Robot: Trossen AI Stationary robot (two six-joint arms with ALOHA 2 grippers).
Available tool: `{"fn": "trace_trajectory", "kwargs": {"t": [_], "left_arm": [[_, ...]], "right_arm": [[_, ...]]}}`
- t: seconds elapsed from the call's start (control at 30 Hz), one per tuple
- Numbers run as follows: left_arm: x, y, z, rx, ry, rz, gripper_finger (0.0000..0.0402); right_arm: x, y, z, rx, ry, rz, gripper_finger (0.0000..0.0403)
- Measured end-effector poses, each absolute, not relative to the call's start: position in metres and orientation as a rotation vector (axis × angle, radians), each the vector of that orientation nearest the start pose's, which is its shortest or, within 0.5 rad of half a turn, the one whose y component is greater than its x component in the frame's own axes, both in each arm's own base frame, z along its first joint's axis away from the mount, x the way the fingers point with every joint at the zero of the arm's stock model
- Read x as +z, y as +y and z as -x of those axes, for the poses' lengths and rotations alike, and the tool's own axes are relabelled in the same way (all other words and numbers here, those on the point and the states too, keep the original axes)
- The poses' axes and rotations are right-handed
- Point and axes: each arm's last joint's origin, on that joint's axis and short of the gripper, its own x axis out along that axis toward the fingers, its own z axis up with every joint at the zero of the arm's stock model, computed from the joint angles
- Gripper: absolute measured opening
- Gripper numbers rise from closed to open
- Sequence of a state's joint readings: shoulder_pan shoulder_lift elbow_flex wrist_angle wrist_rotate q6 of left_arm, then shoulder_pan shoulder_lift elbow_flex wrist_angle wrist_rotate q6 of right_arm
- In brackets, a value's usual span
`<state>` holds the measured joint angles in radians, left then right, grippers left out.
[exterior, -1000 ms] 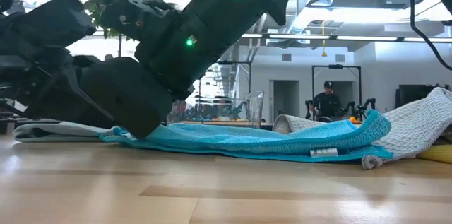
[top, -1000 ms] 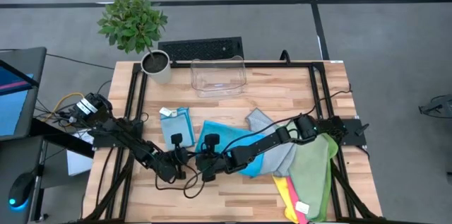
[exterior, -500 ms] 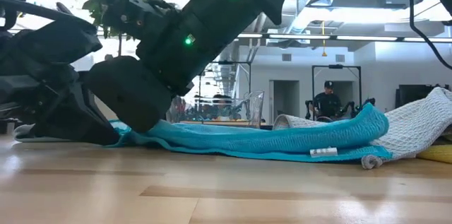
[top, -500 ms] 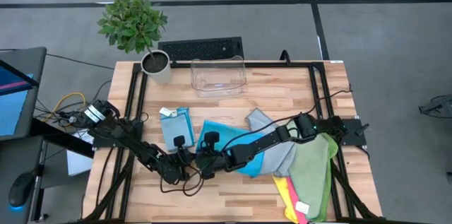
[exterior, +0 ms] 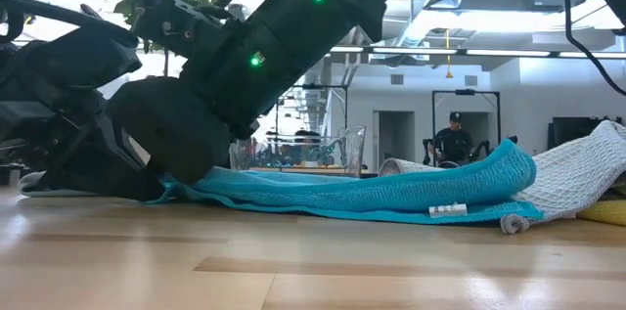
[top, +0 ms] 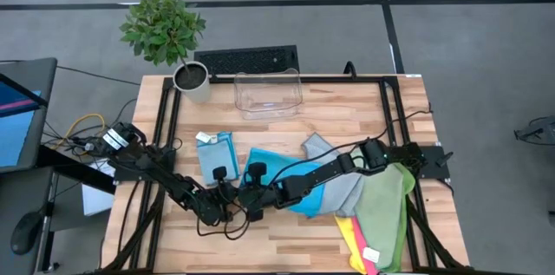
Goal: Fold microfiber towels
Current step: Fold the blue microfiber cloth
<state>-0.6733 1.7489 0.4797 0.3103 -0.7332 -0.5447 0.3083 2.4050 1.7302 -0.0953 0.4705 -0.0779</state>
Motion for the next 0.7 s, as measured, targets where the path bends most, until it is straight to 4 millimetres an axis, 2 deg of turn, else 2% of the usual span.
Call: {"fn": "trace_trajectory", "kwargs": {"t": [0.23,0.37,0.47,0.7], "left_arm": [[0.086,-0.148,-0.208,0.201,0.695,-0.109,0.0000],[0.101,-0.153,-0.207,0.119,0.757,-0.092,0.0000],[0.111,-0.154,-0.208,0.107,0.733,-0.077,0.0000],[0.111,-0.153,-0.207,0.127,0.732,-0.092,0.0000]], "right_arm": [[0.109,0.143,-0.491,-0.100,0.727,0.332,0.0013],[0.099,0.140,-0.491,-0.102,0.758,0.339,0.0013],[0.091,0.138,-0.495,-0.103,0.732,0.320,0.0011],[0.094,0.139,-0.493,-0.111,0.739,0.349,0.0014]]}}
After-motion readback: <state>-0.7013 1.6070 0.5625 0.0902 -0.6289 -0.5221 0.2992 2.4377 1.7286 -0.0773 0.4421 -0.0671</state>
